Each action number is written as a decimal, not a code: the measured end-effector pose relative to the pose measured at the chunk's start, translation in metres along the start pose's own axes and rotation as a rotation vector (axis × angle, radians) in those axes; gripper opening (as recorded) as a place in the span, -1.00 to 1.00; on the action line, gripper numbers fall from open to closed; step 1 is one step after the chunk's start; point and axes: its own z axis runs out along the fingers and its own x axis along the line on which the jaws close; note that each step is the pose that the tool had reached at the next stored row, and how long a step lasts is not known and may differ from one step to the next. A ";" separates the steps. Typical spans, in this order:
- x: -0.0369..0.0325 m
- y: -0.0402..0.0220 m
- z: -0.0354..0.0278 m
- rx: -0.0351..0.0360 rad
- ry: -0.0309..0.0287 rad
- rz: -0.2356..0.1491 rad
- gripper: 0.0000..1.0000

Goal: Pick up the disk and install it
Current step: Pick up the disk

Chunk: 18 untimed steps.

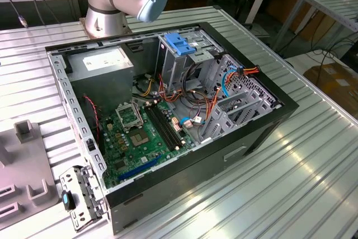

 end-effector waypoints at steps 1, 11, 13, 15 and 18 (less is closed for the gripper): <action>0.0001 -0.0038 -0.0001 -0.0027 0.0002 0.000 -0.25; 0.0041 -0.0126 0.0002 -0.0044 0.0002 0.000 -0.25; 0.0047 -0.0133 0.0003 -0.0045 0.0003 0.000 -0.25; 0.0049 -0.0138 0.0006 -0.0042 0.0001 0.000 -0.25; 0.0049 -0.0171 0.0005 -0.0043 0.0003 0.000 -0.25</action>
